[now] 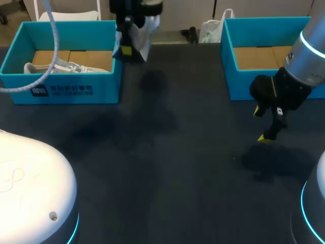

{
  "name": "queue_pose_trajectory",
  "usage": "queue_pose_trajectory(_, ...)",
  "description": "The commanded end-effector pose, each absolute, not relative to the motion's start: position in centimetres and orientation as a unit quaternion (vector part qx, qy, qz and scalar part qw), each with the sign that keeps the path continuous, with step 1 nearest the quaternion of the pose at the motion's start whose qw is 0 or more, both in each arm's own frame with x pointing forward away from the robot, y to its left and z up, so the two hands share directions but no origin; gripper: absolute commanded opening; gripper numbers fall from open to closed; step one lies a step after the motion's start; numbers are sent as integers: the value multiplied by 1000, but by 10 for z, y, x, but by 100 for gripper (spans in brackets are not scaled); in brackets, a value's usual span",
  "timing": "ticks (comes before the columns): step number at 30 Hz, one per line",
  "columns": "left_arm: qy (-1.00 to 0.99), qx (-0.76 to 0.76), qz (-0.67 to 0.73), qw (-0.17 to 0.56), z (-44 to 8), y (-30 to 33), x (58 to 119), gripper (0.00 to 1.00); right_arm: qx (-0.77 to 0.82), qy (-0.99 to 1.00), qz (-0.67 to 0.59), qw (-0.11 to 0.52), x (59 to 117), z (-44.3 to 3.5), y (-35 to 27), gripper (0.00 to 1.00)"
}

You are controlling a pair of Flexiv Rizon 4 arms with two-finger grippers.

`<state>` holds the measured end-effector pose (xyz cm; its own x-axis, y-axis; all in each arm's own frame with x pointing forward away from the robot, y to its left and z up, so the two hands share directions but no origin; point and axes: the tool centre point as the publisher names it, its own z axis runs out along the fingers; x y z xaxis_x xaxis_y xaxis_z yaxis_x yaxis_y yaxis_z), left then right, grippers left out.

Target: Take the shoe out of the shoebox, open the shoe tongue, remove and reinsert the insole, then place the shoe into the shoebox

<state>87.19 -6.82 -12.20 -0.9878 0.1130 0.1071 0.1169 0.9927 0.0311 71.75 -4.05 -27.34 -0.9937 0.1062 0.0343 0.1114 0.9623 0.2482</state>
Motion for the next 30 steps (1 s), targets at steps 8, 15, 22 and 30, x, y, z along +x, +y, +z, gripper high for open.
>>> queue_pose_trajectory(8, -995, -77, -9, 67, -118, -39, 904, 0, -55, -991, -125, 10, 717, -274, -40, 100)
queue_pose_trajectory(15, -993, -80, -8, 81, -126, -34, 915, 0, -55, -991, -125, 10, 717, -274, -40, 100)
queue_pose_trajectory(22, -996, -44, -14, 76, -138, 10, 984, 0, -55, -991, -125, 10, 717, -274, -40, 100)
queue_pose_trajectory(30, -996, -28, -23, 84, -153, 59, 1037, 0, -55, -991, -125, 10, 717, -274, -40, 100)
